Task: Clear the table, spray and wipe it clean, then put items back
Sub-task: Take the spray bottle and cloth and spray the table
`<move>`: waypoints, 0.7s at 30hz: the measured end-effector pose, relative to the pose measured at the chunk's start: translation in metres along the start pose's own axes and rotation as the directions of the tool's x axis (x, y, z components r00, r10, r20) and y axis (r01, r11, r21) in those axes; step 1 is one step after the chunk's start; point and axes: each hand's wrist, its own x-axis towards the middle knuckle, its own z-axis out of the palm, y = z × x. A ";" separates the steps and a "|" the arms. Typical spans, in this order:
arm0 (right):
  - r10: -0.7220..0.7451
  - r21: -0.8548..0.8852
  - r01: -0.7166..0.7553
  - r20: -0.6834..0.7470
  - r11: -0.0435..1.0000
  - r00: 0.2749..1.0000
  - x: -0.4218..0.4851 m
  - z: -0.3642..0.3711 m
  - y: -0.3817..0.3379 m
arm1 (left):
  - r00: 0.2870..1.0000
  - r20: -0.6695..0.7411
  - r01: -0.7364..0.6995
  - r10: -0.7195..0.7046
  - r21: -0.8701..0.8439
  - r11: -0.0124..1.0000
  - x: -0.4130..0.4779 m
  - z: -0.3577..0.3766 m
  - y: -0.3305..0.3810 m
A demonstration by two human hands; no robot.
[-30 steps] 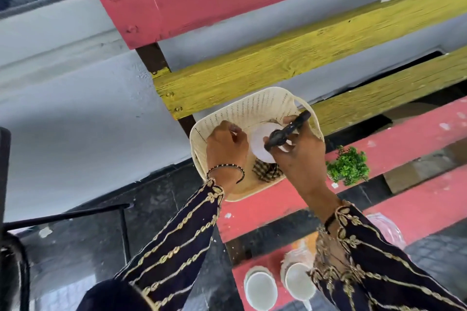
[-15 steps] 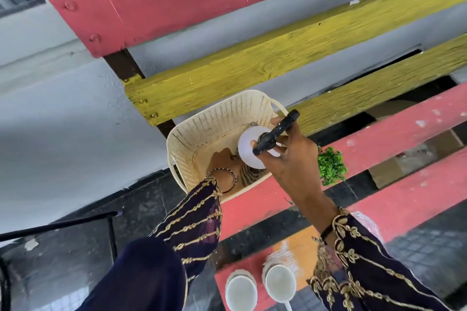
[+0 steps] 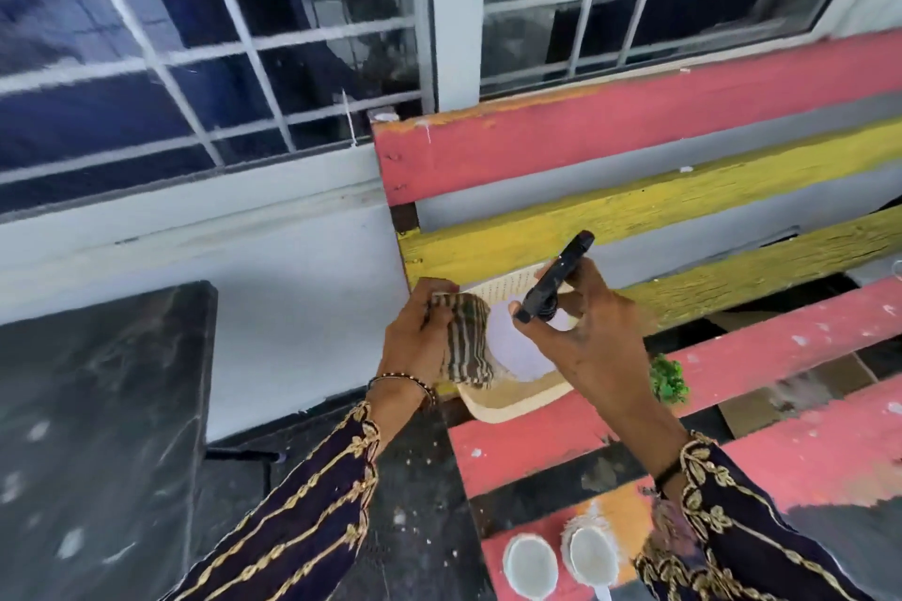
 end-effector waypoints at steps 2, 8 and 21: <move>-0.003 0.024 0.002 0.022 1.000 1.000 -0.014 0.002 -0.038 | 0.999 0.016 -0.031 0.033 -0.062 0.998 -0.026 -0.038 0.012; -0.038 0.126 0.026 0.090 0.992 0.995 -0.084 0.009 -0.168 | 0.994 -0.082 -0.080 0.069 -0.135 0.988 -0.136 -0.172 0.027; -0.018 0.621 -0.226 0.361 0.751 0.932 -0.226 0.114 -0.406 | 0.895 -0.445 -0.146 0.039 -0.210 0.967 -0.349 -0.398 -0.017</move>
